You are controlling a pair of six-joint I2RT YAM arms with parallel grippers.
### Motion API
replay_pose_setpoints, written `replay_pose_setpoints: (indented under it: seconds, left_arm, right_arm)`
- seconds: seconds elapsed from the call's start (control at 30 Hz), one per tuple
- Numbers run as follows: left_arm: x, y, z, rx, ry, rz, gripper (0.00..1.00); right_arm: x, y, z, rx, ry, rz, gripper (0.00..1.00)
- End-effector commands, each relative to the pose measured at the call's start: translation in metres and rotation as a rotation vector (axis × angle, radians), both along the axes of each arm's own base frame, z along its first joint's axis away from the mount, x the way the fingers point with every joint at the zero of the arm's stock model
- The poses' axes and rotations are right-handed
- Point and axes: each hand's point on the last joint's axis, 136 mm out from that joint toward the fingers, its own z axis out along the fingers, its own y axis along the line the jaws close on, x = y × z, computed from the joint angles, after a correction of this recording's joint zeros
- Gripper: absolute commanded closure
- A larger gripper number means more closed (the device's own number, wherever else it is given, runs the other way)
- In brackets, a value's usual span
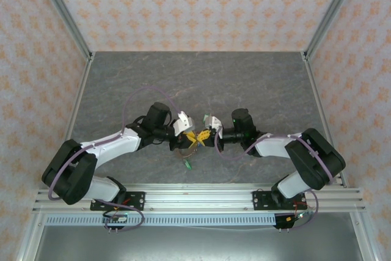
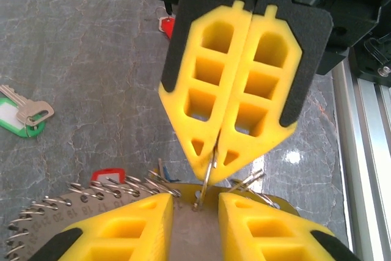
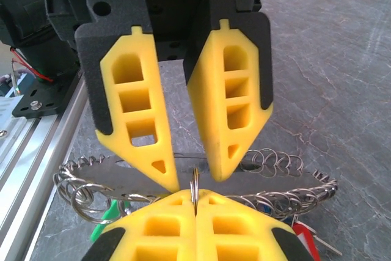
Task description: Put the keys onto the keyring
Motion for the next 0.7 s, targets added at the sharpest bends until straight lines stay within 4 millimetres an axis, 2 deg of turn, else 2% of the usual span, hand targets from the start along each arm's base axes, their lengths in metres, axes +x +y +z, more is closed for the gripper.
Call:
replay_pose_setpoints:
  seconds: [0.0, 0.67]
  left_arm:
    - [0.0122, -0.0043, 0.0178, -0.028, -0.099, 0.013, 0.74]
    - [0.0053, -0.0089, 0.0103, -0.002, -0.051, -0.038, 0.76]
  right_arm:
    - [-0.0026, 0.0049, 0.0155, 0.042, -0.038, 0.068, 1.00]
    - [0.0003, 0.0096, 0.0236, 0.070, -0.031, 0.080, 1.00]
